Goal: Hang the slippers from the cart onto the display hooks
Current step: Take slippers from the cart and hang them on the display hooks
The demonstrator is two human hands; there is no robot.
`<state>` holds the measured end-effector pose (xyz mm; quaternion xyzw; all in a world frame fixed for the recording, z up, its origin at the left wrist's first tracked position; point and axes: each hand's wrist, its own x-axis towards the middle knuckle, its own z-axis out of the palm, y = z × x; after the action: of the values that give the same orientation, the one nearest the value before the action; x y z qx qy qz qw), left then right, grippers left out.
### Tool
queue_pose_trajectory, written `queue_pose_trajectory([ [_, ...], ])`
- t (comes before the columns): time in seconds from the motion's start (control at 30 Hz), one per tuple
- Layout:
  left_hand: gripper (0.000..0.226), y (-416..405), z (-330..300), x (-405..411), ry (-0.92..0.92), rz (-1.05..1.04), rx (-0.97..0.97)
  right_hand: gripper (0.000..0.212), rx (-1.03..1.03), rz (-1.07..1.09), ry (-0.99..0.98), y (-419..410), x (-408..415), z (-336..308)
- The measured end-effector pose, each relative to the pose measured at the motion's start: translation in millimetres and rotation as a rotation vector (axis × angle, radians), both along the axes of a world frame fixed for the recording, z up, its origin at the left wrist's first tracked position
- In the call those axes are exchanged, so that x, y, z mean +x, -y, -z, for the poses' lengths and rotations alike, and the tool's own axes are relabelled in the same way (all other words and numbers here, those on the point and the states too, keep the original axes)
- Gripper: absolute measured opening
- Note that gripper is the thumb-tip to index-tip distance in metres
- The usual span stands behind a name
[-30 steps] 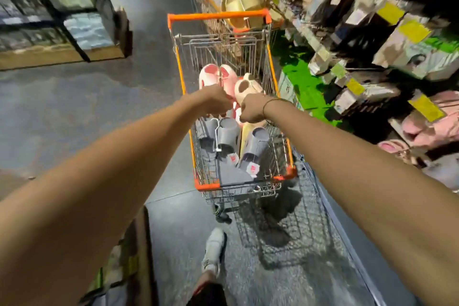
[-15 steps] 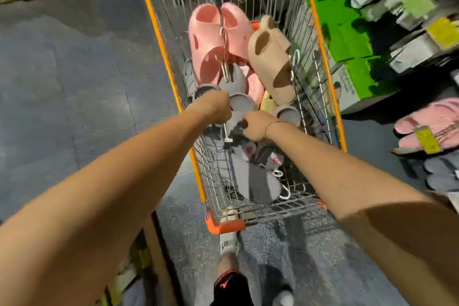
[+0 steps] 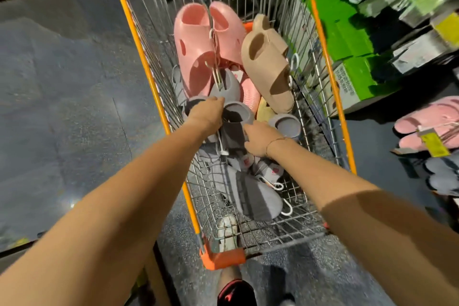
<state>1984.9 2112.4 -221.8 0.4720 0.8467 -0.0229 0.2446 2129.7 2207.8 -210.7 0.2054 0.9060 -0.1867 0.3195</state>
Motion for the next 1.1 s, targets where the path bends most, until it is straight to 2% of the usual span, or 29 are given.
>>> queue_pose_trajectory([
  [0.1, 0.033, 1, 1, 10, -0.087, 0.108, -0.112, 0.015, -0.002, 0.017, -0.03, 3, -2, -9],
  [0.23, 0.027, 6, -6, 19, -0.213, 0.199, -0.161, 0.03, -0.013, 0.006, -0.045, 9, 2, -17],
  [0.4, 0.017, 19, -47, 20, -0.23, 0.236, -0.047, 0.032, 0.024, 0.052, -0.153, 12, 11, -47],
  [0.53, 0.012, 27, -106, 16, -0.138, 0.166, 0.11, 0.016, 0.058, 0.119, -0.21, 11, 23, -92],
  [0.73, 0.018, 5, -231, 40, -0.096, 0.087, 0.29, 0.039, 0.048, 0.292, -0.293, 6, 56, -185],
  [0.83, 0.023, -17, -302, 75, -0.193, 0.158, 0.41, 0.039, 0.065, 0.359, -0.441, 2, 84, -238],
  [1.0, 0.024, -50, -406, 159, -0.253, 0.293, 0.639, 0.045, 0.155, 0.561, -0.863, -19, 160, -341],
  [1.1, 0.025, -67, -461, 227, -0.28, 0.332, 0.796, 0.023, 0.229, 0.625, -1.074, -35, 218, -398],
])
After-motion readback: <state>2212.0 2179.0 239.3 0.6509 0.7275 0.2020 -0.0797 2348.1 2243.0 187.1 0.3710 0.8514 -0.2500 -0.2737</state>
